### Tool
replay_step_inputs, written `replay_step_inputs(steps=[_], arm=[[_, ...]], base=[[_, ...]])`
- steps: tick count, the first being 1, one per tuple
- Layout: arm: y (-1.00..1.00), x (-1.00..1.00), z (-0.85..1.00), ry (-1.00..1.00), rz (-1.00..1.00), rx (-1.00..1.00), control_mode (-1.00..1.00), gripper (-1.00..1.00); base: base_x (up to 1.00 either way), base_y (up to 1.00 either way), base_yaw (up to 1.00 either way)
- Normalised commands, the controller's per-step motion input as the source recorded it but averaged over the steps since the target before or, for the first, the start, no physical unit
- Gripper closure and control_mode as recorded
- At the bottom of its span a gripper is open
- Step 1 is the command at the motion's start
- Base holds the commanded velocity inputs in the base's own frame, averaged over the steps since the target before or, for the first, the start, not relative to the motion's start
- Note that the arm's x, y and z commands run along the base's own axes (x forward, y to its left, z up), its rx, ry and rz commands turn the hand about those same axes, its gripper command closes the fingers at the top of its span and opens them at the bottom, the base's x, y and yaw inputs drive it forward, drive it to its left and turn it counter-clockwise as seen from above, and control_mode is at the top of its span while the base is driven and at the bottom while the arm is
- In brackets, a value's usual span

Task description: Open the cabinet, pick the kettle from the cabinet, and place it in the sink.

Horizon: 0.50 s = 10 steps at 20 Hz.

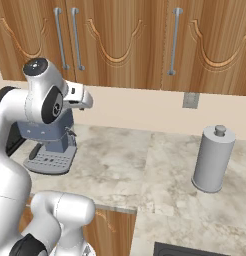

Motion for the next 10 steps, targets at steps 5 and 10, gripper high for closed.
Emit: replay_step_inputs(steps=[5, 10], arm=[[0.01, 0.0, 0.24, -0.01, -0.01, 0.0, -1.0, -1.0], [0.0, 0.0, 0.21, -0.07, -0.04, 0.0, -1.0, -1.0]], base=[[0.0, 0.0, 0.0], [0.0, 0.0, 0.0]])
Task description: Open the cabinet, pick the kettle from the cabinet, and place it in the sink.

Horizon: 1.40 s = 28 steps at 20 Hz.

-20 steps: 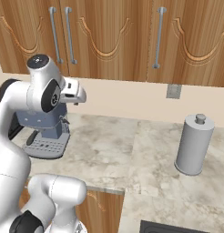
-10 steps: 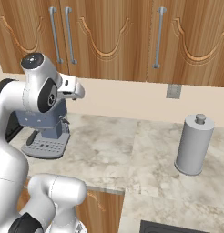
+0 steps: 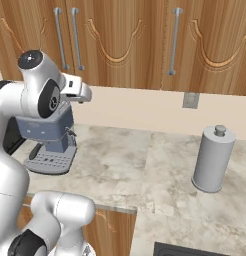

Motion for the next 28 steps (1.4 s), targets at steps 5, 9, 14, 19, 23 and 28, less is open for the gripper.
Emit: replay_step_inputs(steps=[5, 9, 14, 19, 23, 28], arm=[[0.0, 0.0, 0.23, -0.09, -0.05, 0.0, -1.0, -1.0], [0.0, 0.01, 0.21, -0.09, -0.04, 0.0, -1.0, -1.0], [0.0, 0.01, 0.18, -0.09, -0.04, 0.0, -1.0, -1.0], [0.0, 0.04, 0.19, -0.09, -0.06, 0.0, -1.0, -1.0], [0.0, 0.07, 0.22, -0.05, -0.08, 0.0, -1.0, -1.0], [0.0, 0.13, 0.25, -0.05, -0.04, 0.01, -1.0, -1.0]], base=[[0.0, 0.0, 0.0], [0.0, 0.0, 0.0], [0.0, 0.0, 0.0], [0.0, 0.0, 0.0], [0.0, 0.0, 0.0], [0.0, 0.0, 0.0]])
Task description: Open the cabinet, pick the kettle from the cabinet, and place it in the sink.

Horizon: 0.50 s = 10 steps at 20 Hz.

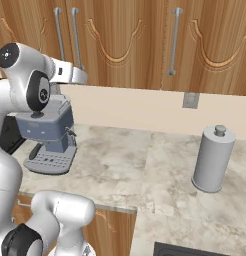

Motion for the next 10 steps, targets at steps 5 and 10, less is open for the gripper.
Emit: replay_step_inputs(steps=[5, 10], arm=[[0.0, 0.21, 0.24, 0.0, 0.0, 0.06, -1.0, -1.0], [0.0, 0.3, 0.16, 0.0, 0.02, 0.18, -1.0, -1.0]], base=[[0.0, 0.0, 0.0], [0.0, 0.0, 0.0]])
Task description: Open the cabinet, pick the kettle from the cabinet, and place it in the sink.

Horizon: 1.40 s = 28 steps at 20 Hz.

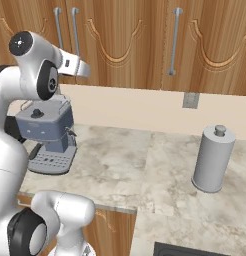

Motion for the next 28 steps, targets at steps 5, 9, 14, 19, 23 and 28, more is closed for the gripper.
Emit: replay_step_inputs(steps=[5, 9, 14, 19, 23, 28], arm=[[0.0, 0.34, 0.11, -0.01, 0.0, 0.04, -1.0, -1.0], [0.0, 0.36, 0.12, 0.0, 0.0, 0.0, -1.0, -1.0], [0.0, 0.34, 0.08, -0.01, 0.0, 0.0, -1.0, -1.0], [-0.01, 0.36, 0.02, -0.01, 0.0, 0.0, -1.0, -1.0], [-0.01, 0.36, 0.0, 0.0, 0.0, 0.0, -1.0, -1.0], [-0.03, 0.36, 0.0, -0.01, 0.0, 0.01, -1.0, -1.0]], base=[[0.0, 0.0, 0.0], [0.0, 0.0, 0.0], [0.0, 0.0, 0.0], [0.0, 0.0, 0.0], [0.0, 0.0, 0.0], [0.0, 0.0, 0.0]])
